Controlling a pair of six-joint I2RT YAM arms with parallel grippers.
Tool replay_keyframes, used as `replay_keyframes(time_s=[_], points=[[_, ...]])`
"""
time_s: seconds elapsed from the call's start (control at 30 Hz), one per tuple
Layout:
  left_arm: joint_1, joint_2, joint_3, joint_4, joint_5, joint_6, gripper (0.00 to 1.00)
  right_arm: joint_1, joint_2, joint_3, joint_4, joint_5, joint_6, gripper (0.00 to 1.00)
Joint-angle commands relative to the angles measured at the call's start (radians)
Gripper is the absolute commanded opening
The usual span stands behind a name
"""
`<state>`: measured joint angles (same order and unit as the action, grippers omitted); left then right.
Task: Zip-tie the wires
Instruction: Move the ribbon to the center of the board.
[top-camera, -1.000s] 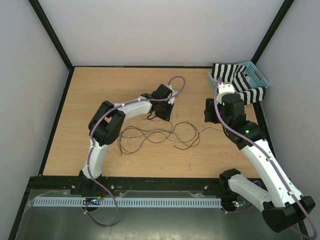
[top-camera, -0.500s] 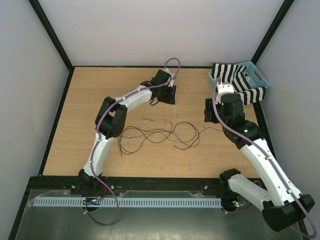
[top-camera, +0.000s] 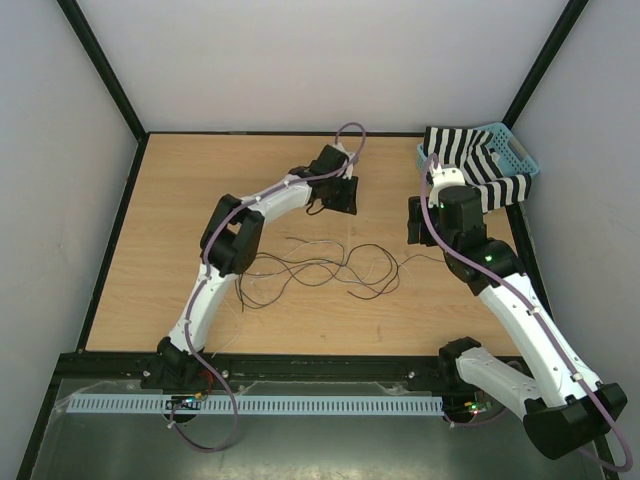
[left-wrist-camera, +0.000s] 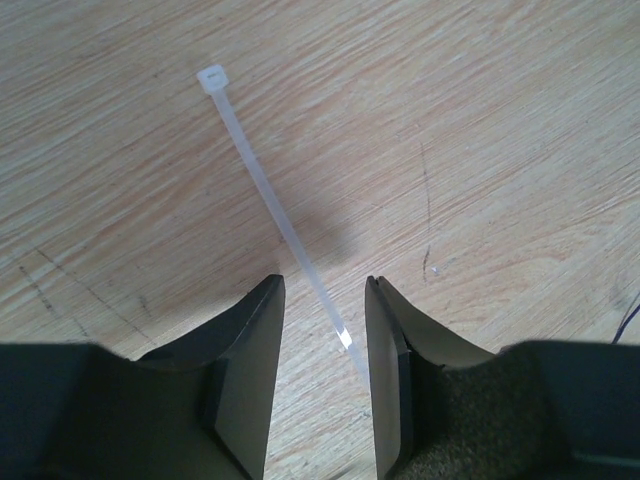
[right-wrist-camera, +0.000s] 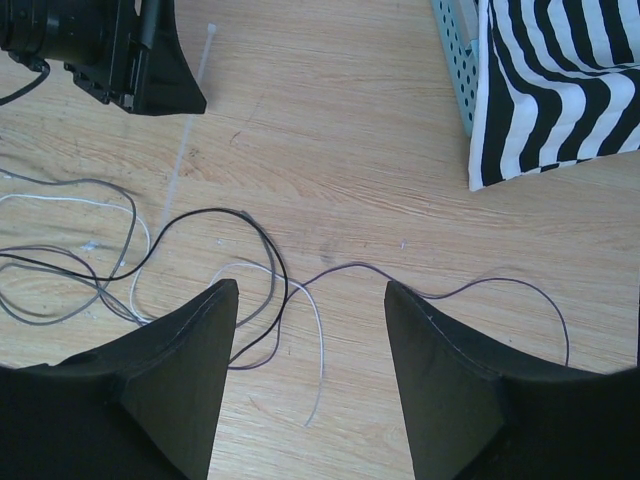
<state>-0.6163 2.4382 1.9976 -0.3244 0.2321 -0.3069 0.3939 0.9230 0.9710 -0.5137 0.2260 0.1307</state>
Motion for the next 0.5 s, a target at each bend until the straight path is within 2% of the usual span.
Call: replay_keyframes(time_s=[0.0, 0.2, 0.47], points=[[-0.038, 0.022, -0.039, -0.040, -0.027, 0.016, 0.41, -0.003, -0.010, -0.008, 0.023, 0.017, -0.008, 0.71], [-0.070, 0.019, -0.102, -0.041, -0.025, 0.033, 0.33, -0.003, -0.029, -0.023, 0.023, 0.012, -0.005, 0.71], [-0.122, -0.012, -0.219, -0.038, 0.006, 0.054, 0.07, -0.003, -0.058, -0.036, 0.020, 0.010, 0.001, 0.71]])
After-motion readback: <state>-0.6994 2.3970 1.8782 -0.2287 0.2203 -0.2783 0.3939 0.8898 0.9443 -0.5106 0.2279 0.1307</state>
